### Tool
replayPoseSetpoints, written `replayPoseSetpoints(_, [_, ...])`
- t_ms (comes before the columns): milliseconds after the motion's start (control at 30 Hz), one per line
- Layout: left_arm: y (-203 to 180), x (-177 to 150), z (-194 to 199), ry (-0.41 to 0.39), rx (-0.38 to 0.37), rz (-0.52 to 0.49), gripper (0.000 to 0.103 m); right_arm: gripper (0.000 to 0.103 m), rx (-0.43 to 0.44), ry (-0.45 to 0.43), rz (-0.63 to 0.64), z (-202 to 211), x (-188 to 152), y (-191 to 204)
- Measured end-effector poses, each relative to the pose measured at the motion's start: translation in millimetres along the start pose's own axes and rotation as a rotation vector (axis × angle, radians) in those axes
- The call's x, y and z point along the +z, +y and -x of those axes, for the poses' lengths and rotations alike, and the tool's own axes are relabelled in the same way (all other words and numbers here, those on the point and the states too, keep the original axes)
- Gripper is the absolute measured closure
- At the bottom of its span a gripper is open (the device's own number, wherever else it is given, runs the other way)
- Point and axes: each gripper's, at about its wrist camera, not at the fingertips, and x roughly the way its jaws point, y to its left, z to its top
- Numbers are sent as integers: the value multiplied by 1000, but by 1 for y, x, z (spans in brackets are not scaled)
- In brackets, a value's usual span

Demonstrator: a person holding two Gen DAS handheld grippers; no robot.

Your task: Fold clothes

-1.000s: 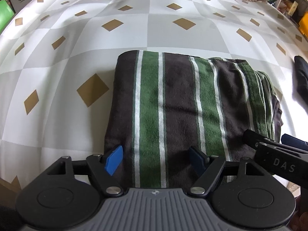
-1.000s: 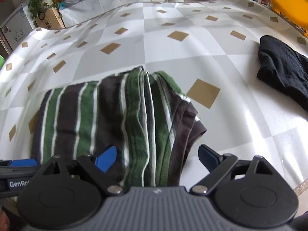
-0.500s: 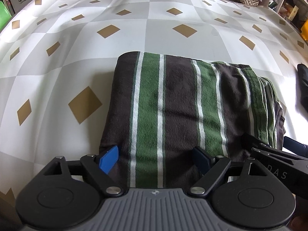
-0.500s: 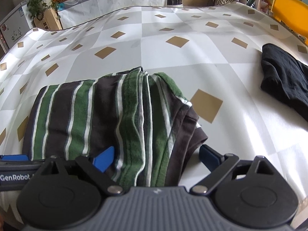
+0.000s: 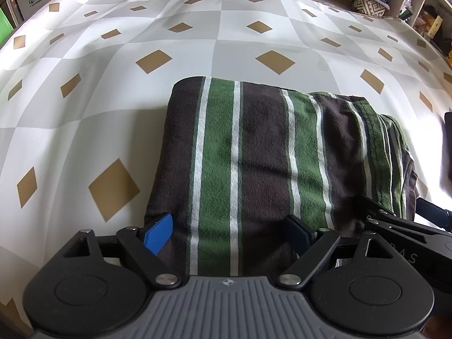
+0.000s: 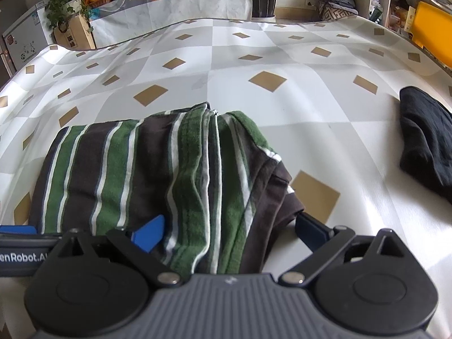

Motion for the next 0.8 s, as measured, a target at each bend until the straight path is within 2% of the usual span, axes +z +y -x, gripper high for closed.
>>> replayPoseSetpoints(800, [-7,37,-23,-59,8,-4,13,1,13,-136,12,-35,28,-5])
